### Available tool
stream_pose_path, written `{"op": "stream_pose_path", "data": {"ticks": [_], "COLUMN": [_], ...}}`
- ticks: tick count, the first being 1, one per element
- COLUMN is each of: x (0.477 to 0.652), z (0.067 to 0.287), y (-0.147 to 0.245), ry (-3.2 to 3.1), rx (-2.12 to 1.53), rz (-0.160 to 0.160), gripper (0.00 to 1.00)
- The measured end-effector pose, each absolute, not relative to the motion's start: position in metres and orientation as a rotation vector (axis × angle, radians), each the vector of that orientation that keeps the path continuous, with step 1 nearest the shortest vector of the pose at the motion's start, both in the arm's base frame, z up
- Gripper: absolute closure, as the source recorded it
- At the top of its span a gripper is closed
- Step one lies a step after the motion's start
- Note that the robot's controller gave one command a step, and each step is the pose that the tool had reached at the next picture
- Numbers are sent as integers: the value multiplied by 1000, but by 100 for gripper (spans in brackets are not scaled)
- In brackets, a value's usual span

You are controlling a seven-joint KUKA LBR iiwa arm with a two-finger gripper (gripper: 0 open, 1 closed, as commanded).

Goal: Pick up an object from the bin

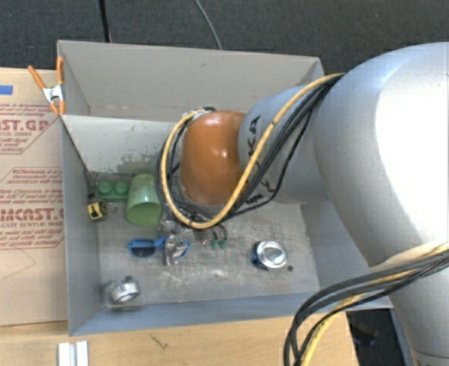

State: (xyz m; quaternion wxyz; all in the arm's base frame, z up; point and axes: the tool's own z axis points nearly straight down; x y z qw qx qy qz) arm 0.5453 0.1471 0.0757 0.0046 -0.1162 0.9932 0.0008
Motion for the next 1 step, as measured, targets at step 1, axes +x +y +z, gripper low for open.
{"op": "stream_pose_path", "data": {"ticks": [1], "x": [515], "z": [239], "y": [125], "ry": [3097], "rx": [-467], "rz": [1], "gripper": [100]}}
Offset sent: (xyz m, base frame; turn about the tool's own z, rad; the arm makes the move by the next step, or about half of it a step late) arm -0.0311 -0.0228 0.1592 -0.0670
